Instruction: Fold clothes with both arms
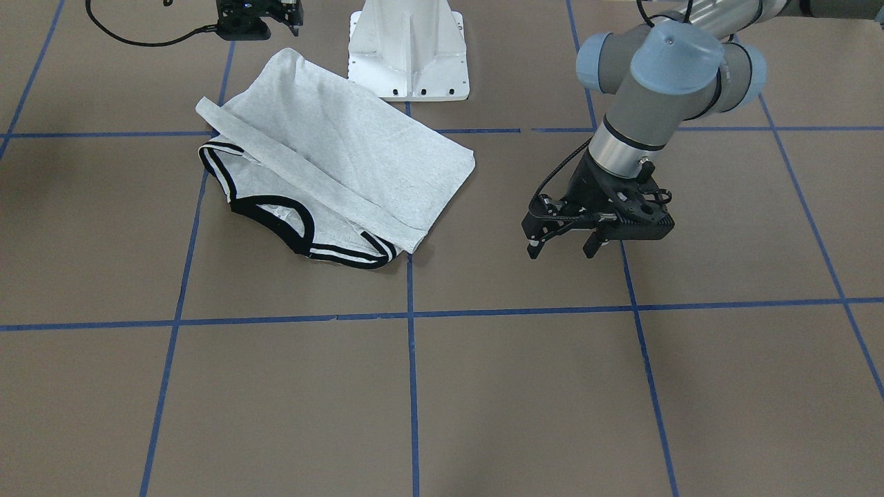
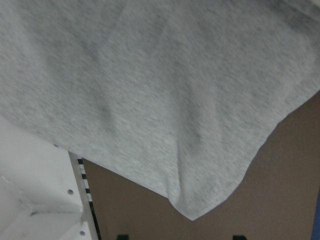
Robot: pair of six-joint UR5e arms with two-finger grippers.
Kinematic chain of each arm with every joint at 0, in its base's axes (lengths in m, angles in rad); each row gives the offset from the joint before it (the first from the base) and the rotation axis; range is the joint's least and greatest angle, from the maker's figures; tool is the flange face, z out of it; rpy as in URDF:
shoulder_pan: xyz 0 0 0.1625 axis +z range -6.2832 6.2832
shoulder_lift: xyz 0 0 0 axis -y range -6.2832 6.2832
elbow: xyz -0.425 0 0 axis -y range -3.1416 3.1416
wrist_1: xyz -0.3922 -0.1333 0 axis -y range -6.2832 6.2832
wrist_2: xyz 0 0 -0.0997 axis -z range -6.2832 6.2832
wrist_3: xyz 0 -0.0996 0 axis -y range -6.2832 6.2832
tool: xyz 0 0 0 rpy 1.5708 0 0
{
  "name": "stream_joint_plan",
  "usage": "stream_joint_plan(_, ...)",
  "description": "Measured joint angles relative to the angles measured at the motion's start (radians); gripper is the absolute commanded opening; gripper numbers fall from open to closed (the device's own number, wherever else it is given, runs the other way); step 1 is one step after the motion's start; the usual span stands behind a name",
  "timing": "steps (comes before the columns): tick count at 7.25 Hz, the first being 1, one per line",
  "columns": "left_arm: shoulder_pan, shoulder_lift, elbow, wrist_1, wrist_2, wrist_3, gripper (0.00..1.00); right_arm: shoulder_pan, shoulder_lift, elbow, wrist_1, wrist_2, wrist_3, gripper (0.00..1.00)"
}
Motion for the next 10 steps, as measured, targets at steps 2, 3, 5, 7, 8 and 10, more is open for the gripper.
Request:
stream_joint_plan(2,0.119,0.051,-0.081,0.004,-0.007,-0.100,1.00,0.136,0.065,-0.002,0.002,-0.009,-0.005,1.00)
stream_joint_plan(3,0.204,0.069,-0.119,0.004,0.014,-0.210,1.00,0.200,0.097,-0.005,0.003,-0.029,-0.007,1.00)
stream_joint_plan(5,0.395,0.072,-0.123,0.004,0.119,-0.404,0.97,0.311,0.141,-0.018,0.004,-0.056,-0.010,1.00)
stream_joint_plan(7,0.471,0.046,-0.044,-0.001,0.163,-0.480,0.93,0.371,0.164,-0.026,0.004,-0.060,-0.013,1.00)
stream_joint_plan(8,0.479,0.038,-0.028,0.000,0.168,-0.490,0.91,0.380,0.168,-0.028,0.005,-0.061,-0.014,1.00)
stream_joint_plan(10,0.481,0.041,-0.027,0.003,0.169,-0.495,0.89,0.383,0.171,-0.029,0.005,-0.061,-0.014,1.00)
